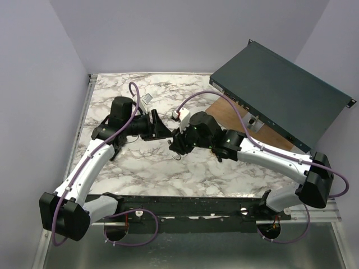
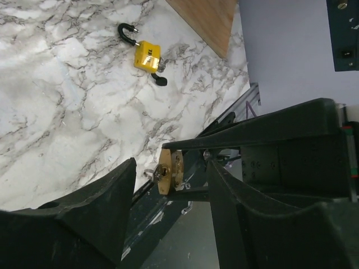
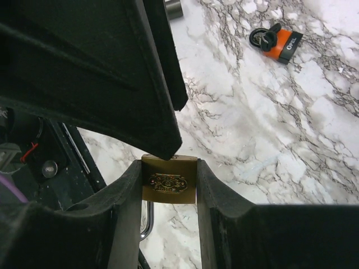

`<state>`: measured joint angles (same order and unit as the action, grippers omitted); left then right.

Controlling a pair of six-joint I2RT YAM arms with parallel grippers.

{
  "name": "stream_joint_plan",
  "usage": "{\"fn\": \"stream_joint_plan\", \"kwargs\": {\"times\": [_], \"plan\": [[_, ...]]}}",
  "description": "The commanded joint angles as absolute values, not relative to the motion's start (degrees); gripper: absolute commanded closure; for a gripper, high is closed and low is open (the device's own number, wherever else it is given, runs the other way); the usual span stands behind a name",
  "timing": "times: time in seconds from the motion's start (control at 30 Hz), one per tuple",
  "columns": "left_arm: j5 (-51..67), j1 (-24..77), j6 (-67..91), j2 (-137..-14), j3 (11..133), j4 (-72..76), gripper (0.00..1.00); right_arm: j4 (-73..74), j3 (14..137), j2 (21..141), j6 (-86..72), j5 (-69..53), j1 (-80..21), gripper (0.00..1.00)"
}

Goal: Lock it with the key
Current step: Lock the lock.

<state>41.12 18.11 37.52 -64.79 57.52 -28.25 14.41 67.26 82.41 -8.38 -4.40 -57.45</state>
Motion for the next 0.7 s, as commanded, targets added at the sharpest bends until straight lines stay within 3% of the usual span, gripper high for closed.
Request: {"fn": "stream_joint_plan", "kwargs": {"times": [0.0, 0.67], "plan": [[44.75, 18.28, 37.70, -63.93, 56.05, -29.61, 0.48, 15.64, 70.14, 79.74, -6.11, -5.18, -58.32, 0.86], [53.58, 18.37, 41.46, -64.11, 52.44, -25.95, 0.55, 16.26, 73.20, 80.83, -4.58, -5.98, -60.63, 0.86]]}}
